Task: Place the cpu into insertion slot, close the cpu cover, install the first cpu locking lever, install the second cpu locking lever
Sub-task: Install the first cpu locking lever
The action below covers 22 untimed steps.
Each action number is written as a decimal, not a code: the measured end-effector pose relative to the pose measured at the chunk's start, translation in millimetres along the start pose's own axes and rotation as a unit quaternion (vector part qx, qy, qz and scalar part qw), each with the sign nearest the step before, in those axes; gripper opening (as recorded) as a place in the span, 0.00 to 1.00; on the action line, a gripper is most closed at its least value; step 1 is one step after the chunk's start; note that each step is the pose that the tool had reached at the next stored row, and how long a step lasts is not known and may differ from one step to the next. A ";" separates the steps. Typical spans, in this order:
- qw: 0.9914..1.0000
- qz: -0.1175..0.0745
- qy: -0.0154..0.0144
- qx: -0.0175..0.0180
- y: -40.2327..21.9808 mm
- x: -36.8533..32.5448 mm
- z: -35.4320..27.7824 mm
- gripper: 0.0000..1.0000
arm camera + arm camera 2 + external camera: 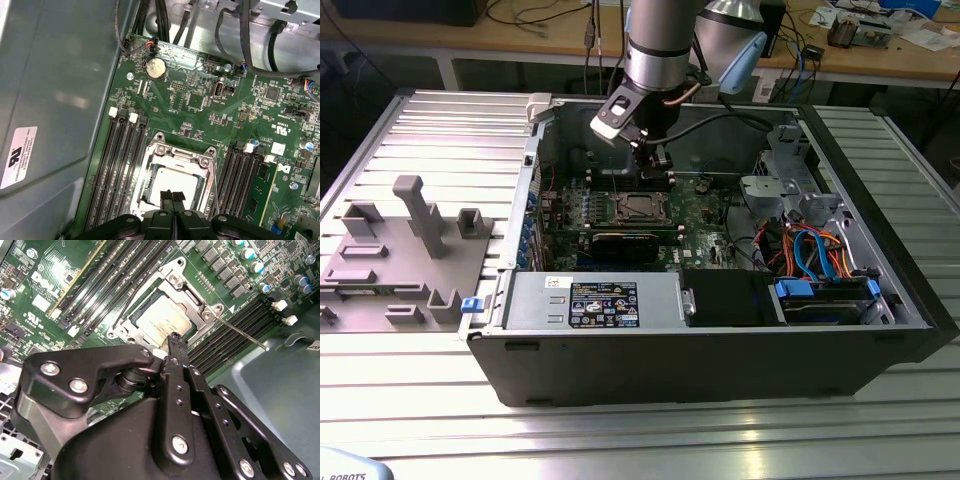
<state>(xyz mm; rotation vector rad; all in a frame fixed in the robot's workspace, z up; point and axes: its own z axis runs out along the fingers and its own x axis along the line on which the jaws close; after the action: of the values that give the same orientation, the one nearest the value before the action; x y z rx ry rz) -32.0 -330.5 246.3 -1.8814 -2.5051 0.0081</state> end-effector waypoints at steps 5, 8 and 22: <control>1.000 -0.011 0.000 0.000 0.0 0.0 0.0 0.11; 1.000 -0.018 0.000 0.000 0.0 0.0 0.0 0.11; 0.999 -0.052 0.000 0.000 0.0 0.0 0.0 0.11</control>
<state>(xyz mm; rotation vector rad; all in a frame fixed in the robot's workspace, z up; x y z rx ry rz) -32.0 -330.5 246.3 -1.7481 -2.6002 0.0088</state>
